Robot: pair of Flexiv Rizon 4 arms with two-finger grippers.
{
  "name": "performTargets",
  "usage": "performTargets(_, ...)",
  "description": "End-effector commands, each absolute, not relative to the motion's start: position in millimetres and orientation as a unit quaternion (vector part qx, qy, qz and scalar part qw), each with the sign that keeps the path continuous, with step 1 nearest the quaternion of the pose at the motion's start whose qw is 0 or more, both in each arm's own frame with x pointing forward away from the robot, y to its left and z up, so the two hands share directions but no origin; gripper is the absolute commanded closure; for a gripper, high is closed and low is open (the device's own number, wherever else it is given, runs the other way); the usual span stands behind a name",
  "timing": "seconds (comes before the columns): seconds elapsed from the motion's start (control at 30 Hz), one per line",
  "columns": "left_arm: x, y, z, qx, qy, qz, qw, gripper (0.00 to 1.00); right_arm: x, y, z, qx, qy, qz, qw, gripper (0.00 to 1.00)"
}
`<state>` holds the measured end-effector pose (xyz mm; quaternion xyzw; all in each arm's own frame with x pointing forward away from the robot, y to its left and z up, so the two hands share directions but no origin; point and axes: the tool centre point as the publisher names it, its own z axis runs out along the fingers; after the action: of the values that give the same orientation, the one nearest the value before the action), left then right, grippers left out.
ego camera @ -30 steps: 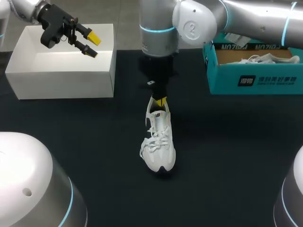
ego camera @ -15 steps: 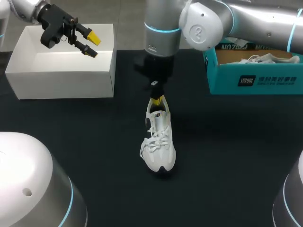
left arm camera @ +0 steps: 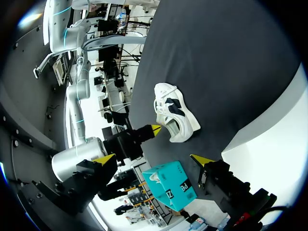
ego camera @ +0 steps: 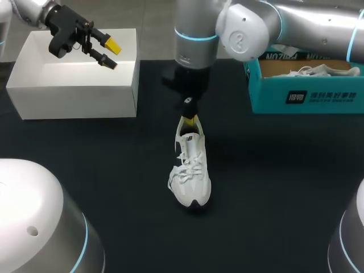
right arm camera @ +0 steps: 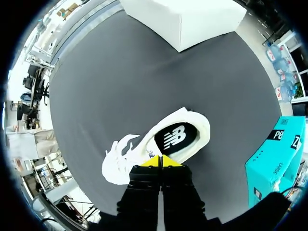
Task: Take the shoe out of the shoebox, open the shoe tongue, remove and reinsert the insole, then place the shoe into the shoebox
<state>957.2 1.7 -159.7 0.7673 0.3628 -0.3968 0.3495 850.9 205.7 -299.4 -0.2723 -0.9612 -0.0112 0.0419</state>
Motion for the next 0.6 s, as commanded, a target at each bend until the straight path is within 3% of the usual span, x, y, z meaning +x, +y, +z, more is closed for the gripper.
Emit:
performTargets(0.03, 957, 2, -159, 0.768, 0.363, -0.396, 0.348, 0.0, 860, 206, -292, -0.206, -0.978, -0.013, 0.005, 1.0)
performTargets(0.17, 957, 2, -159, 0.768, 0.363, -0.396, 0.348, 0.0, 873, 202, -294, -0.175, -0.984, -0.035, -0.014, 1.0)
performTargets(0.23, 957, 2, -159, 0.768, 0.363, -0.396, 0.348, 0.0, 879, 203, -294, -0.159, -0.987, -0.022, -0.017, 0.92)
performTargets(0.33, 957, 2, -159, 0.768, 0.363, -0.396, 0.348, 0.0, 886, 204, -295, -0.144, -0.989, -0.015, -0.016, 0.61)
performTargets(0.43, 957, 2, -159, 0.768, 0.363, -0.396, 0.348, 0.0, 891, 202, -299, -0.142, -0.99, -0.012, -0.017, 0.51)
performTargets(0.57, 957, 2, -159, 0.768, 0.363, -0.396, 0.348, 0.0, 899, 200, -307, -0.142, -0.99, -0.01, -0.019, 0.48)
performTargets(0.6, 957, 2, -159, 0.768, 0.363, -0.396, 0.348, 0.0, 901, 200, -308, -0.141, -0.99, -0.011, -0.023, 0.43)
